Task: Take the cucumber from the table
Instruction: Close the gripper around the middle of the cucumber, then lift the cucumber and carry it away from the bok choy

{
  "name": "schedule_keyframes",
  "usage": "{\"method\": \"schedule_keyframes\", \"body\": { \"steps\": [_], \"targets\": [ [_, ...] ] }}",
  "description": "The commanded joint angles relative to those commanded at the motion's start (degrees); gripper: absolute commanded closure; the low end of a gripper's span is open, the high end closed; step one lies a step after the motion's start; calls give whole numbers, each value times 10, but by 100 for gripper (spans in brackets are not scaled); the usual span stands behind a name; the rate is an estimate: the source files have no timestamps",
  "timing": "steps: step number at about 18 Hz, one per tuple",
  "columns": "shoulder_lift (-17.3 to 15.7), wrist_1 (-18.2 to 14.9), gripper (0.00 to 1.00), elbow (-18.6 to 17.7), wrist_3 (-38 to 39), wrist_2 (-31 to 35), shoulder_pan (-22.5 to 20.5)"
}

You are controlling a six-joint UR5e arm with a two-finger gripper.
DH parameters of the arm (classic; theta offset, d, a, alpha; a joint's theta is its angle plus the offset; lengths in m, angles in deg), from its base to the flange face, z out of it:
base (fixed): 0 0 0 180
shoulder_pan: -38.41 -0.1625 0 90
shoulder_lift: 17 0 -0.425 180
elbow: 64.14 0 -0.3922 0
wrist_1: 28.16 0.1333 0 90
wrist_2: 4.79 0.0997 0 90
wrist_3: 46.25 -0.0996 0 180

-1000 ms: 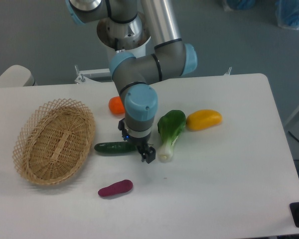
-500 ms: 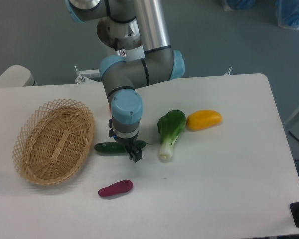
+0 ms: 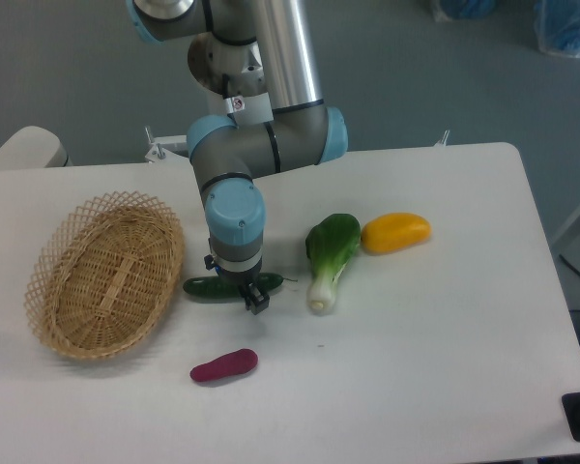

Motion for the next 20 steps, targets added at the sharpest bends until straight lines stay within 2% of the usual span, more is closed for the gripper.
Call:
{"method": "schedule_keyframes", "body": {
  "steps": [3,5,13,20],
  "targets": [
    [2,-4,79,11,1,0,0],
    [0,-9,83,28,1,1,-3],
    [-2,-32,83,83,1,-5,-36],
    [39,-119,82,209,1,-8,-68]
  ]
}}
